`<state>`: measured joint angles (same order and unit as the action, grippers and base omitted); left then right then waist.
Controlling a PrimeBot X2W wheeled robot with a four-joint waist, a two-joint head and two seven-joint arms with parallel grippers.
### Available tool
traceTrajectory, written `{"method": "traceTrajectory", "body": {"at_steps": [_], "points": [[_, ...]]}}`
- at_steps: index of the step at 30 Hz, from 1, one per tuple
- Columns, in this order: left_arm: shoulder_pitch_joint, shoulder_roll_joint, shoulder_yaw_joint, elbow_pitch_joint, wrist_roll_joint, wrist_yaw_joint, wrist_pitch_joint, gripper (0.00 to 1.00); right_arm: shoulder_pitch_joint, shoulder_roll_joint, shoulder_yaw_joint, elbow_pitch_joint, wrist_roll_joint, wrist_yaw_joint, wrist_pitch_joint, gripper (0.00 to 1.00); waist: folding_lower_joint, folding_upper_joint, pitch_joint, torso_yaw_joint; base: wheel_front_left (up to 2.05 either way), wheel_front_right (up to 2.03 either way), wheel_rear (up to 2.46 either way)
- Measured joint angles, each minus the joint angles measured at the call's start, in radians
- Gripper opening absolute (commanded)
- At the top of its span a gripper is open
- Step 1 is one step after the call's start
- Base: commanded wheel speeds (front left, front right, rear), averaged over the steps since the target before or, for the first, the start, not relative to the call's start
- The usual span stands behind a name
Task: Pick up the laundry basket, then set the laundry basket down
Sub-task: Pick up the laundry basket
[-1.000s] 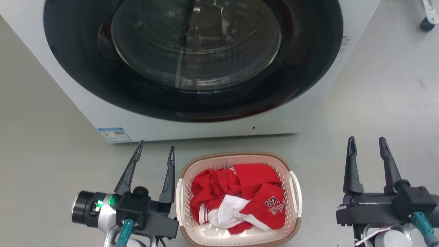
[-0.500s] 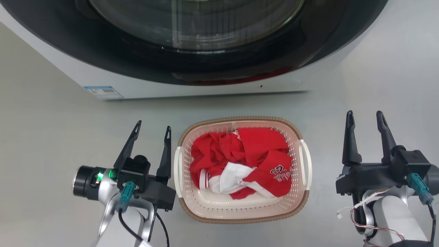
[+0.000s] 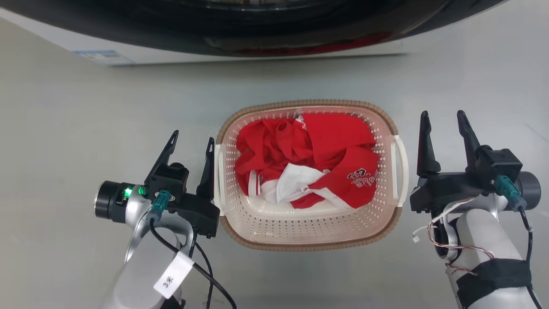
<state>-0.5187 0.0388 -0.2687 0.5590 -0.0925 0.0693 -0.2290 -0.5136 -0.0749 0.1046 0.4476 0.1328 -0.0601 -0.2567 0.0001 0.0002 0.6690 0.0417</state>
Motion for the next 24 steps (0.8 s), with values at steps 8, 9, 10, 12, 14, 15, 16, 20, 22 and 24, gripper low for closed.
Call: {"method": "traceTrajectory", "body": {"at_steps": [8,9,10,12,14,15,16,20,22,24], "points": [[-0.066,-0.002,-0.032,0.114,-0.019,-0.009,-0.002,1.00,-0.074,0.001,0.030,0.097,-0.001,0.007,0.000,1.00,0.0000,0.0001,0.112,0.004,0.00,0.00,0.00],[-0.071,-0.003,-0.036,0.123,-0.019,-0.009,-0.002,1.00,-0.081,0.002,0.035,0.107,-0.002,0.007,0.000,1.00,0.0000,0.0000,0.121,0.004,0.00,0.00,0.00],[-0.074,-0.004,-0.040,0.132,-0.019,-0.009,-0.002,1.00,-0.087,0.003,0.039,0.114,-0.002,0.007,0.000,1.00,0.0000,0.0000,0.130,0.004,0.00,0.00,0.00],[-0.078,-0.004,-0.058,0.149,-0.025,-0.009,-0.002,1.00,-0.097,0.004,0.044,0.127,-0.002,0.007,0.000,1.00,-0.0001,-0.0001,0.147,0.003,0.00,0.00,0.00],[-0.089,-0.004,-0.070,0.166,-0.034,-0.009,-0.003,1.00,-0.106,0.004,0.051,0.147,-0.002,0.007,0.000,1.00,-0.0001,-0.0001,0.161,0.001,0.00,0.00,0.00],[-0.094,-0.005,-0.071,0.173,-0.039,-0.009,-0.003,1.00,-0.112,0.004,0.056,0.153,-0.002,0.007,0.000,1.00,0.0000,0.0000,0.167,0.000,0.00,0.00,0.00],[-0.098,-0.006,-0.073,0.180,-0.040,-0.008,-0.003,1.00,-0.115,0.005,0.059,0.162,-0.002,0.007,0.000,1.00,0.0000,0.0000,0.173,-0.001,0.00,0.00,0.00],[-0.113,-0.005,-0.092,0.212,-0.051,-0.008,-0.007,1.00,-0.118,0.007,0.071,0.198,-0.001,0.009,0.000,1.00,-0.0001,0.0000,0.192,-0.008,0.00,0.00,0.00],[-0.117,-0.006,-0.095,0.225,-0.075,-0.007,-0.010,1.00,-0.123,0.007,0.076,0.216,-0.001,0.009,0.000,1.00,-0.0001,-0.0001,0.200,-0.011,0.00,0.00,0.00],[-0.124,-0.006,-0.098,0.243,-0.091,-0.006,-0.010,1.00,-0.136,0.007,0.080,0.234,0.000,0.012,0.000,1.00,-0.0001,-0.0001,0.208,-0.014,0.00,0.00,0.00]]}}
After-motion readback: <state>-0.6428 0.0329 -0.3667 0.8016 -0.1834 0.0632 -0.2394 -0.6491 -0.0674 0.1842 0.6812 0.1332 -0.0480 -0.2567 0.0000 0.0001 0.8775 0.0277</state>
